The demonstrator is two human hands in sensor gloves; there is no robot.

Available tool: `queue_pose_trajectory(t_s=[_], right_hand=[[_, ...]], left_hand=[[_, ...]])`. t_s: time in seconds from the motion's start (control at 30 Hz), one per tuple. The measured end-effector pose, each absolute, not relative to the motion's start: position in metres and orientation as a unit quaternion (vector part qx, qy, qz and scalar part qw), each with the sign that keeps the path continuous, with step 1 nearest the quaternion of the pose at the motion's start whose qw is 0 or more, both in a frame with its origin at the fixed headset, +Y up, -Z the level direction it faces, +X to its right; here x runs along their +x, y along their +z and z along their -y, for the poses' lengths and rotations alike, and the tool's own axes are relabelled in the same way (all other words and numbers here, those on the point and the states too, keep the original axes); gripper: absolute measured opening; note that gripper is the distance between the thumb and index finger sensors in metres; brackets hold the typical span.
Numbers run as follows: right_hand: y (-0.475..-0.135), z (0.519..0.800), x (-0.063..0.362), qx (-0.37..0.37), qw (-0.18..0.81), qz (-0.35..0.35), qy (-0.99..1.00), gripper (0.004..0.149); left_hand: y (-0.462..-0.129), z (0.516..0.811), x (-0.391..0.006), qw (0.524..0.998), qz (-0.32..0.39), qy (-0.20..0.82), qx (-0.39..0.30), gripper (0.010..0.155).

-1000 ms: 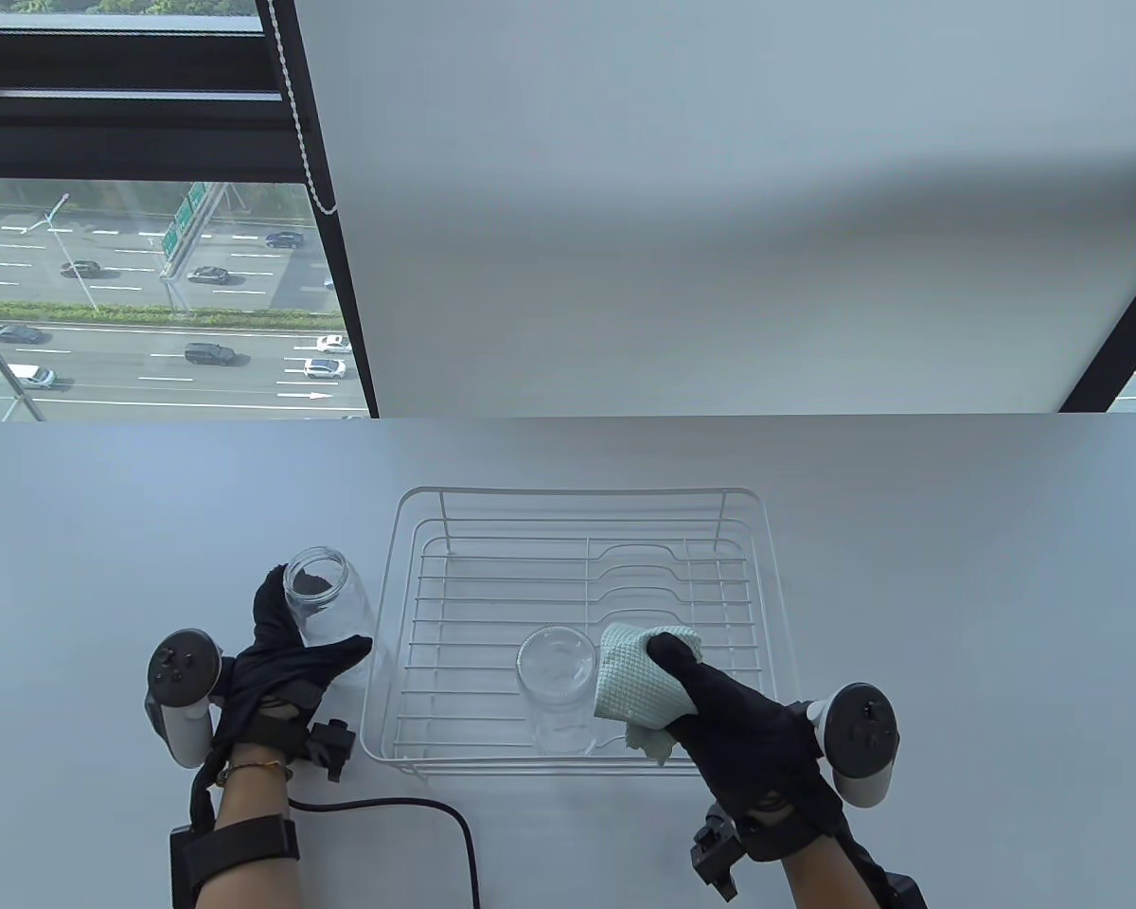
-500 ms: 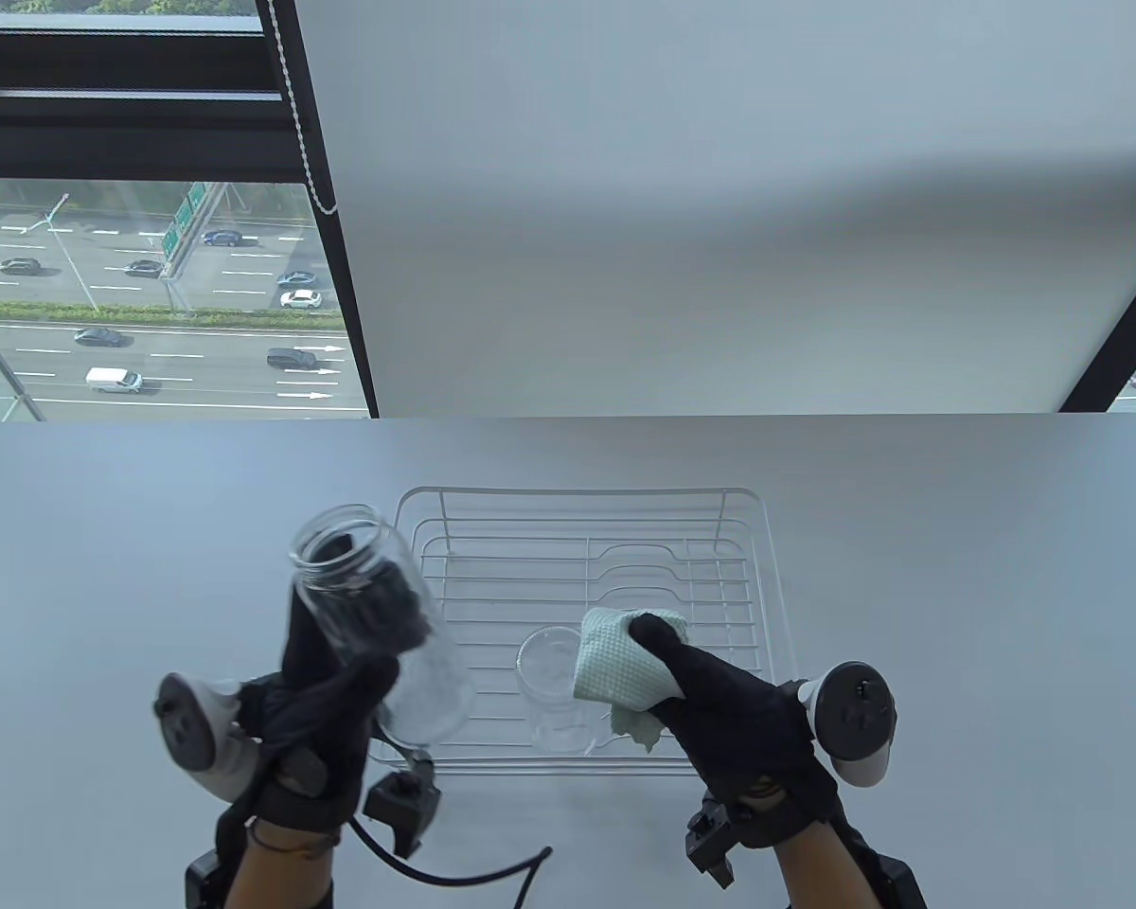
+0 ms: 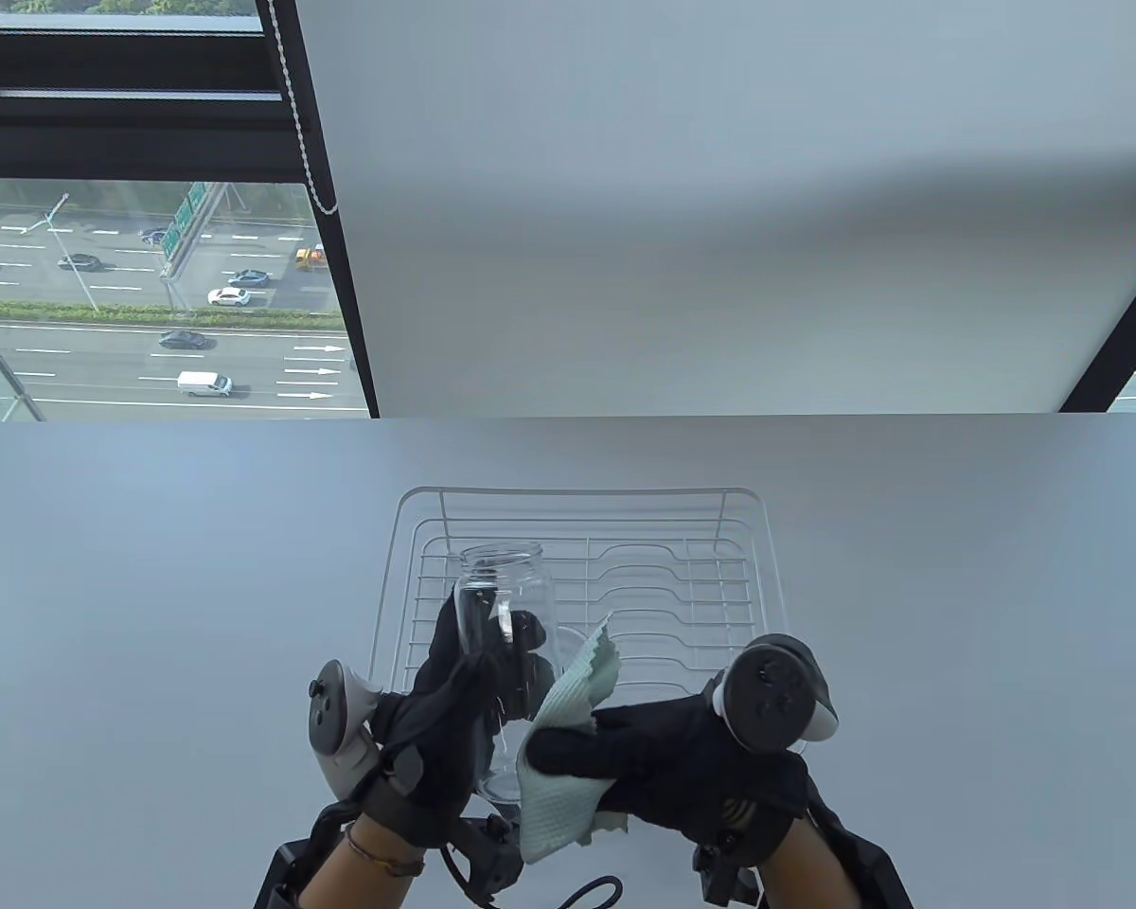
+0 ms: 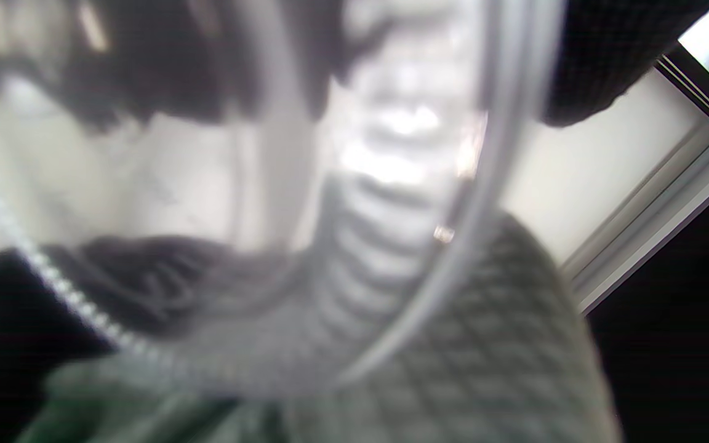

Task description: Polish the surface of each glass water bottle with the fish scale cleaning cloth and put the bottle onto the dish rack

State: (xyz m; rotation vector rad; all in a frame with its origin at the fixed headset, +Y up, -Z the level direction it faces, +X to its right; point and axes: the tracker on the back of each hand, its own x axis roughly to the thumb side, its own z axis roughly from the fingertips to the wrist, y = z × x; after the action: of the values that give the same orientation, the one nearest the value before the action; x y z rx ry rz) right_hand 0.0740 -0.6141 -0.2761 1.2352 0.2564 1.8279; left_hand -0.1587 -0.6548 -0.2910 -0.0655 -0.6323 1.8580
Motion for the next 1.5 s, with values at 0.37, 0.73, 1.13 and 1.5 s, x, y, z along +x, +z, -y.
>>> queue_pose_trajectory(t_s=[0.37, 0.73, 1.13, 1.5], right_hand=[[-0.284, 0.620, 0.077, 0.498, 0.477, -0.154, 0.708, 0.050], [-0.282, 0.620, 0.085, 0.422, 0.538, 0.010, 0.729, 0.056], [-0.283, 0.619, 0.091, 0.373, 0.547, 0.071, 0.746, 0.056], [-0.282, 0.619, 0.094, 0.358, 0.565, 0.073, 0.740, 0.057]], left_hand=[[-0.286, 0.658, -0.153, 0.536, 0.264, 0.801, -0.040, 0.096], [-0.283, 0.662, -0.147, 0.550, 0.271, 0.789, -0.047, 0.097], [-0.279, 0.660, -0.145, 0.575, 0.291, 0.761, -0.069, 0.097], [-0.280, 0.657, -0.145, 0.577, 0.315, 0.749, -0.081, 0.094]])
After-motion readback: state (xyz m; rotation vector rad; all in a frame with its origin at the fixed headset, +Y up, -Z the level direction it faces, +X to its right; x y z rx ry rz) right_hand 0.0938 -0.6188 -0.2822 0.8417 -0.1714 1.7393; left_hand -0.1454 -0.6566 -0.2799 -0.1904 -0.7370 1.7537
